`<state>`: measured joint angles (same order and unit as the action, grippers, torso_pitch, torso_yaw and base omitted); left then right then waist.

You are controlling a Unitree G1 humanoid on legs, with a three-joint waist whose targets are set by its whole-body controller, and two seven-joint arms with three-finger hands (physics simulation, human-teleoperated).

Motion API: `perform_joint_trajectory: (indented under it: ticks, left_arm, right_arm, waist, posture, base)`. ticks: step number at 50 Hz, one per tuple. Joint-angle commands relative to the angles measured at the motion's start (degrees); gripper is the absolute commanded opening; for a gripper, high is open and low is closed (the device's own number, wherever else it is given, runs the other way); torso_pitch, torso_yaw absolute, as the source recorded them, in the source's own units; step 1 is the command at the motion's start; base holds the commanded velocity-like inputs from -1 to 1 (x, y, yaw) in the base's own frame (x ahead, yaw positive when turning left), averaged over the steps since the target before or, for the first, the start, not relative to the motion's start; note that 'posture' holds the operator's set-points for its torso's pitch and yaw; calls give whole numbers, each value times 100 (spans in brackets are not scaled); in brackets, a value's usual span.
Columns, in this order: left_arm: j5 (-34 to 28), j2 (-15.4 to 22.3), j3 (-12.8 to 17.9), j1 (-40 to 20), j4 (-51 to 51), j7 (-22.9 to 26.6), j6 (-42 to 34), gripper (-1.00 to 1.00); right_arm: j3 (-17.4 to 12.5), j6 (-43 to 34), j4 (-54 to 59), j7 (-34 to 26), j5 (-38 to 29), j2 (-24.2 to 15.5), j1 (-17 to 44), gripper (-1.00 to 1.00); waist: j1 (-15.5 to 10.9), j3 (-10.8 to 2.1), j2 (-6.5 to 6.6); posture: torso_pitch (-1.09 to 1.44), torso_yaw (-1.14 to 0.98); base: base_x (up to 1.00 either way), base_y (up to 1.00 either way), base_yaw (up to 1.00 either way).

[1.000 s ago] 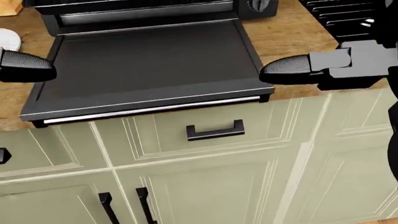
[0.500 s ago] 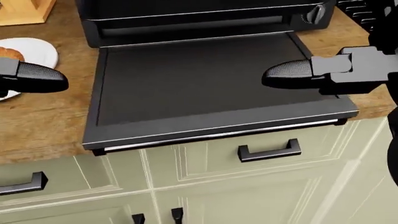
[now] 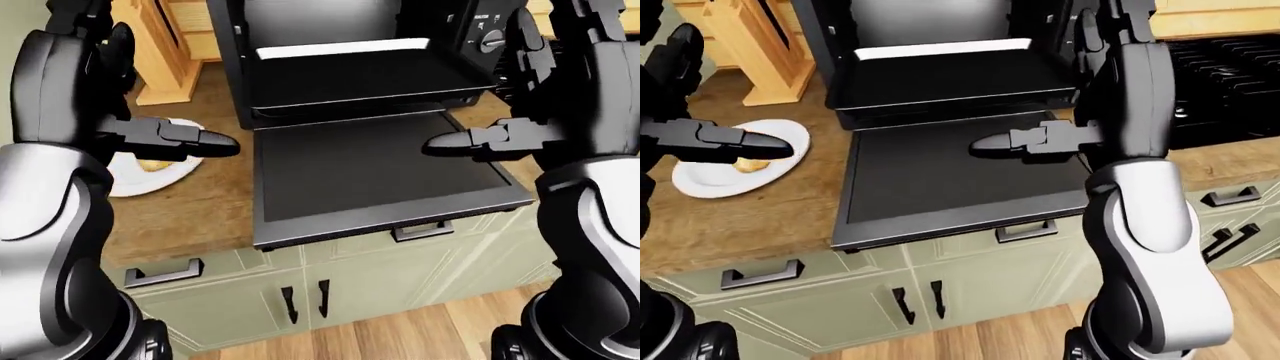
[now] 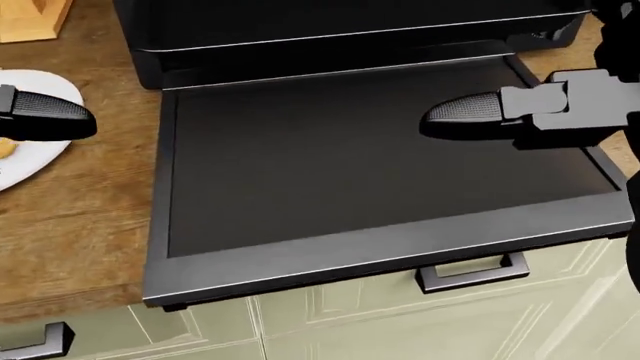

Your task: Place the bread on the tray of the toaster oven.

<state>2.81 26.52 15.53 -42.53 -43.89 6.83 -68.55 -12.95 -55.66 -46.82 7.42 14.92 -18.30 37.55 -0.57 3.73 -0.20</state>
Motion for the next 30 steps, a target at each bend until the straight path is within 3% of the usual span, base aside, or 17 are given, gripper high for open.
perform_joint_trajectory:
  ticks: [1, 6, 10, 11, 13, 21, 22, 23, 27, 30]
  left_arm:
    - [-85, 81, 97, -142, -111, -51, 202, 100]
    - [-112, 94, 88, -139, -107, -43, 209, 100]
    - [-123, 90, 96, -130, -145, -28, 177, 100]
    - [-129, 93, 95, -129, -143, -27, 179, 100]
    - [-137, 95, 93, -115, -150, -14, 181, 100]
    - [-182, 78, 68, -115, -89, 8, 236, 100]
    - [-185, 76, 67, -135, -80, 10, 234, 100]
    - [-193, 78, 51, -130, -71, 18, 247, 100]
    - [-219, 63, 42, -135, -70, 30, 251, 100]
    - [-243, 80, 46, -135, -91, 57, 223, 100]
  right_arm:
    - [-48, 196, -150, 2, -16, -48, 184, 100]
    - [-34, 220, -145, -7, -33, -46, 160, 100]
    - [-51, 224, -159, -16, -36, -50, 141, 100]
    - [-58, 226, -157, -17, -32, -46, 138, 100]
    - [-48, 236, -153, -15, -38, -40, 131, 100]
    - [-114, 202, -164, 12, 13, -30, 159, 100]
    - [-167, 198, -171, 29, 80, -11, 175, 100]
    - [-167, 216, -165, 64, 97, -16, 165, 100]
    - [-196, 203, -179, 152, 229, -42, 197, 100]
    - [-101, 205, -188, 168, 180, -148, 152, 100]
  waist:
    - [0, -297, 36]
    - [83, -221, 39]
    - [87, -154, 370]
    - [104, -184, 325]
    - [107, -197, 388]
    - [95, -213, 172]
    - [76, -144, 94]
    - [57, -113, 135]
    - [24, -83, 80]
    - [-26, -86, -56]
  posture:
    - [0, 0]
    - [0, 0]
    - [0, 0]
    - [0, 0]
    - [0, 0]
    - [0, 0]
    - [0, 0]
    - [0, 0]
    - [0, 0]
    - [0, 0]
  base:
    - [0, 9, 0]
    - [0, 10, 0]
    - [0, 18, 0]
    - [0, 20, 0]
    - [0, 20, 0]
    - [0, 21, 0]
    - [0, 0, 0]
    - [0, 0, 0]
    - [0, 0, 0]
    - [0, 0, 0]
